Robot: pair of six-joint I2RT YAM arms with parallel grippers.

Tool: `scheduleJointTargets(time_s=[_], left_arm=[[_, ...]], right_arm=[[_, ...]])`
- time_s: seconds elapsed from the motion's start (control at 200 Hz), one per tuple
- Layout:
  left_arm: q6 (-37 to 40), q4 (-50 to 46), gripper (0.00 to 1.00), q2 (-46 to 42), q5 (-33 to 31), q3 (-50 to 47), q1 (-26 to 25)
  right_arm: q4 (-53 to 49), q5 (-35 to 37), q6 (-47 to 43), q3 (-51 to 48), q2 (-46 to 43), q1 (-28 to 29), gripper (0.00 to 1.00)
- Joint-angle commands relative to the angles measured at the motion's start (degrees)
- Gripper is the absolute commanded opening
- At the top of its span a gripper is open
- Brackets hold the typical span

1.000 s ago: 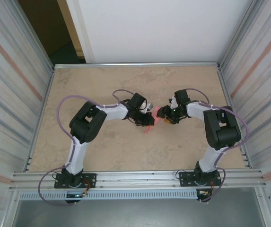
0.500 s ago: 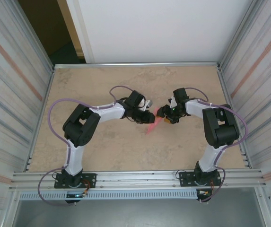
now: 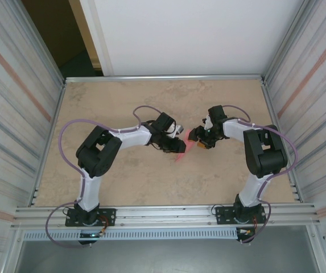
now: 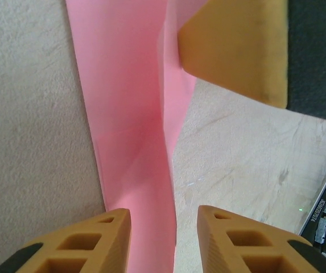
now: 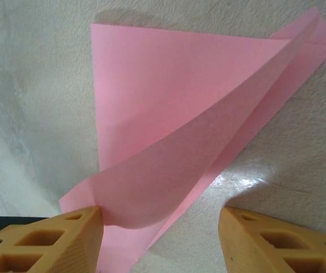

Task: Fold a paper plane with a square sheet of paper (pick it up from the middle)
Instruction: Fold the wing for the fifth time at the center of the table.

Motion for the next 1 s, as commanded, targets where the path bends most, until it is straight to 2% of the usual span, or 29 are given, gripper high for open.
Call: scheduleJointTargets(time_s=[0.0,0.231,0.531,0.997], left_arm=[[1.63,-1.75,0.35,-1.48,-0.31,1.3,-0.57],[1.73,-2.31,0.3,-0.4,-0.07,2.12,-0.92],[2.69,-3.35,0.29,0.78,-0.74,1.77,-0.92],[3.01,-3.4,0.2,2.44,-1.58,1.06,-0.93]], right_arm=[[1.22,4.14,0.94,-0.01,3.66,0.85,0.57],[1.17,4.08,1.07,-0.08,3.88,0.86,0.57],[0.97,4.35,1.51,-0.09,4.48,0.9,0.56],[0.19,5.57,1.63,-0.08,5.92,0.94,0.55]])
